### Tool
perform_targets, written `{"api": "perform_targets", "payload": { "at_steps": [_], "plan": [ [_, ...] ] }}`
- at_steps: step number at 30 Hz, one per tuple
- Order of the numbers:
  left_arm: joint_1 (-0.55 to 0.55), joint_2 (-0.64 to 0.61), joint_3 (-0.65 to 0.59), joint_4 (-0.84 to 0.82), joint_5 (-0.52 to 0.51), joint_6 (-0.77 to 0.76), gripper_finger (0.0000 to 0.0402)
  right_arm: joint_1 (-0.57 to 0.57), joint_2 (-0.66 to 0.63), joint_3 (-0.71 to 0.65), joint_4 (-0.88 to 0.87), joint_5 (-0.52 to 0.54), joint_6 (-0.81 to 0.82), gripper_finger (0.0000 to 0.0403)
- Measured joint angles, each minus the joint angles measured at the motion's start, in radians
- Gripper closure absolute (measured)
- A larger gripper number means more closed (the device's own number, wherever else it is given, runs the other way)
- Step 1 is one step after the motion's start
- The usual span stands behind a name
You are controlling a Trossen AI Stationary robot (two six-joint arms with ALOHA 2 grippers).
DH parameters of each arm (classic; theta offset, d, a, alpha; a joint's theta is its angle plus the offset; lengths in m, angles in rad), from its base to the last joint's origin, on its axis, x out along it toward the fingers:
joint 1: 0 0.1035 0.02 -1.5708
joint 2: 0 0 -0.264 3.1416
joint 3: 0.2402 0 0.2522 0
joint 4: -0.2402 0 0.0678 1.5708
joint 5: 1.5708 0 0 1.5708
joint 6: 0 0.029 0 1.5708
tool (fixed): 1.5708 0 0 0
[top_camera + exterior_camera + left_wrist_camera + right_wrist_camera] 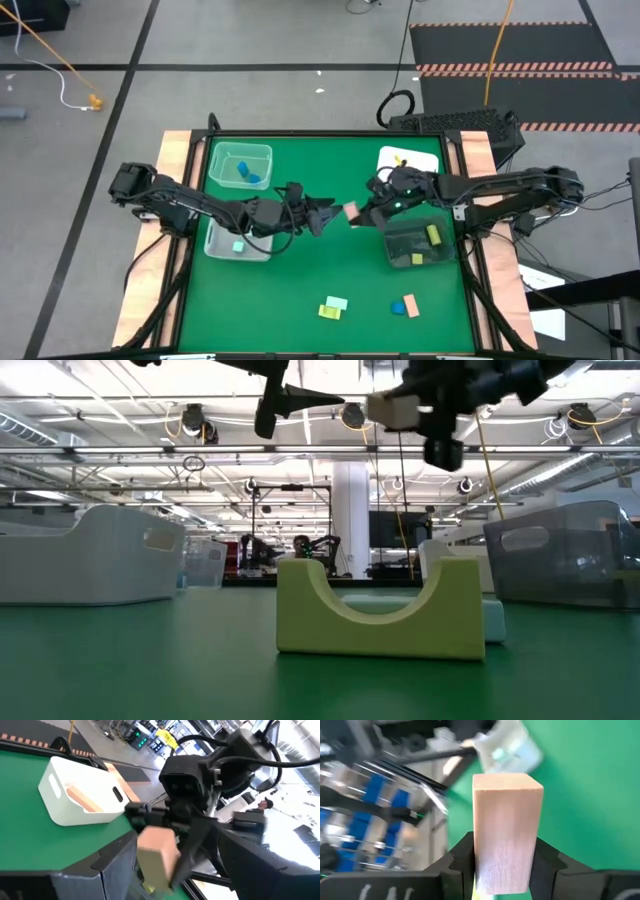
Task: Sort & place blocks by color
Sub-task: Put the left brown block into the white bin
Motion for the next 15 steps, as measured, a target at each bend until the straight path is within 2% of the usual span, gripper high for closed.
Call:
{"api": "perform_targets", "payload": {
  "at_steps": [5,10,15],
  "plan": [
    [0.000,0.000,0.000,-0.001,0.000,-0.007,0.0128,-0.104,-0.117,0.000,-0.277,0.024,-0.136,0.0292],
    [0.000,0.000,0.000,-0.005,0.001,-0.009,0.0128,-0.206,-0.191,0.000,-0.559,0.233,-0.249,0.0292],
    [0.000,0.000,0.000,-0.005,0.001,-0.013,0.0128,-0.300,-0.206,0.000,-0.699,0.427,-0.301,0.0292]
  ]
}}
